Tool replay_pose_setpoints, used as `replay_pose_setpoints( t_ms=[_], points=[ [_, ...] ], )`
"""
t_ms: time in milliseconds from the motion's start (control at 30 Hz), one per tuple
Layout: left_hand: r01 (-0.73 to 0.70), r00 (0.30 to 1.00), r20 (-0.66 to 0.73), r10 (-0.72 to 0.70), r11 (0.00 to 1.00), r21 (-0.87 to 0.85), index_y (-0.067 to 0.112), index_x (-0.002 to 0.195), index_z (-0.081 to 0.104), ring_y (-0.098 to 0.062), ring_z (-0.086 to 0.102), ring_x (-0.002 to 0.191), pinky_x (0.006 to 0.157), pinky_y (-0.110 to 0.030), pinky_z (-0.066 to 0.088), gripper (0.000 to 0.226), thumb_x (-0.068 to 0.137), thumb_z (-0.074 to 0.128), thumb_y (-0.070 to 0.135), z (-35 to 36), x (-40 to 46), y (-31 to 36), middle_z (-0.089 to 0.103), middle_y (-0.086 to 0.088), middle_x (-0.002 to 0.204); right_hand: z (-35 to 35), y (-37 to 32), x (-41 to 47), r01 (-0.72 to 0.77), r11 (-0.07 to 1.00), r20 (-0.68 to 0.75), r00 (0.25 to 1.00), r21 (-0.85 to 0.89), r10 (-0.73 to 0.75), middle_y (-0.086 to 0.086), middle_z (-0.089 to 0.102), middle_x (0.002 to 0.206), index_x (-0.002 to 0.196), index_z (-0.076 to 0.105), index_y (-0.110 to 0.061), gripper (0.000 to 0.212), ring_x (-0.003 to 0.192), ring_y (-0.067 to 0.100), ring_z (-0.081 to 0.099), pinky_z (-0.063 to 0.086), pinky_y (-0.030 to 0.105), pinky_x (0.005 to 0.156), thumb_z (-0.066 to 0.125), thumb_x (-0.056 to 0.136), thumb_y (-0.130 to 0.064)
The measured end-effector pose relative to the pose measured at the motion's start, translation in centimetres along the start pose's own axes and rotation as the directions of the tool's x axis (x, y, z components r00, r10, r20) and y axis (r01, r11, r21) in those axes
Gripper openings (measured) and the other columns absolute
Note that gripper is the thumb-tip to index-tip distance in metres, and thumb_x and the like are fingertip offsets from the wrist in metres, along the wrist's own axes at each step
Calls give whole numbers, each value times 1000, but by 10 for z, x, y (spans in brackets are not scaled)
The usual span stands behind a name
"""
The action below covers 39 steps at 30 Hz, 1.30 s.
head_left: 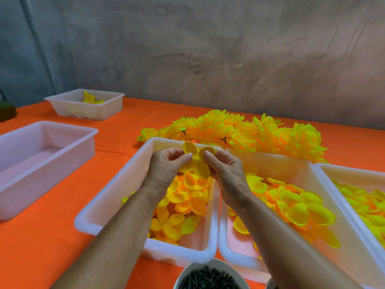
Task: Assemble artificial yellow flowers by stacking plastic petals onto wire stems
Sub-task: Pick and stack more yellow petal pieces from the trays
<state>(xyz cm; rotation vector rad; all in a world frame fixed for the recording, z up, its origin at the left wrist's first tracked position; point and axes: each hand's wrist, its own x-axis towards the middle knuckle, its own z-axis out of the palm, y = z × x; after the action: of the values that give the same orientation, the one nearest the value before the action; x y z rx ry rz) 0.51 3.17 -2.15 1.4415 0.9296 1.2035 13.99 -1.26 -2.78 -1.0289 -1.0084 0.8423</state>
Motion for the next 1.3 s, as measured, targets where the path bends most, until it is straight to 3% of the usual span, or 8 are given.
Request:
replay_pose_setpoints(
  t_ms=[133, 367, 500, 633, 800, 933, 1133, 1300],
  points=[
    [79, 997, -6, -79, 996, -33, 14, 81, 67, -7, 58, 61, 54, -20, 48, 9, 88, 63, 16, -2, 2, 2, 65, 0, 71, -1, 0, 0, -16, 1000, 44, 999, 2, 16, 6, 70, 82, 92, 70, -8, 15, 76, 17, 65, 53, 29, 70, 57, 92, -15],
    [182, 973, 184, -140, 954, -239, 13, 79, 68, -5, 55, 53, 50, -19, 45, 9, 84, 62, 17, -3, 2, 5, 65, 6, 59, -8, -2, 4, -177, 976, 195, 969, 123, 152, 7, 71, 86, 96, 67, -4, 16, 78, 16, 67, 55, 25, 69, 55, 90, -14],
    [116, 993, 49, -107, 962, -247, 11, 79, 68, -9, 52, 49, 45, -19, 43, 30, 66, 69, 38, -6, 4, 7, 62, 3, 59, -4, -1, 4, -140, 986, 132, 983, 96, 127, 14, 70, 96, 98, 68, -8, 15, 88, 23, 66, 54, 33, 79, 56, 91, -11],
    [117, 990, 108, -88, 947, -298, 3, 95, 68, -7, 53, 48, 42, -17, 42, 52, 67, 62, 47, -9, 4, 12, 61, 3, 60, 1, 0, 3, -97, 993, 21, 995, 66, 96, 24, 66, 99, 102, 66, 0, 16, 88, 30, 63, 52, 41, 81, 57, 91, -6],
    [145, 976, 194, -103, 965, -217, 13, 84, 69, -10, 57, 54, 44, -19, 47, 40, 59, 70, 44, -8, 0, 11, 64, -3, 68, 4, 0, 1, -68, 997, 1, 998, -39, 68, 21, 65, 91, 102, 64, 5, 18, 80, 28, 59, 48, 40, 75, 62, 88, -6],
    [189, 965, 230, -129, 946, -262, 12, 88, 69, -12, 59, 60, 46, -21, 51, 30, 67, 68, 33, -9, 1, 10, 66, -5, 76, 5, 1, 2, -60, 997, -66, 996, -51, 56, 9, 68, 81, 104, 58, -5, 21, 64, 15, 65, 51, 26, 58, 66, 85, -5],
    [191, 942, 319, -100, 944, -268, 14, 89, 71, -13, 63, 67, 58, -27, 57, 25, 65, 70, 21, -8, 0, 8, 69, -3, 82, 4, -1, 0, -34, 999, -89, 995, -12, 33, 14, 65, 90, 98, 59, -6, 15, 78, 19, 65, 53, 21, 59, 65, 85, -2],
    [69, 982, 185, -43, 988, -137, 17, 86, 70, -15, 63, 67, 58, -30, 54, 23, 64, 76, 16, -7, -1, 3, 67, -3, 81, 3, -1, -2, -5, 998, -77, 997, -67, 0, 9, 65, 103, 108, 63, -11, 23, 95, 17, 64, 53, 21, 69, 66, 86, -16]
  ],
)
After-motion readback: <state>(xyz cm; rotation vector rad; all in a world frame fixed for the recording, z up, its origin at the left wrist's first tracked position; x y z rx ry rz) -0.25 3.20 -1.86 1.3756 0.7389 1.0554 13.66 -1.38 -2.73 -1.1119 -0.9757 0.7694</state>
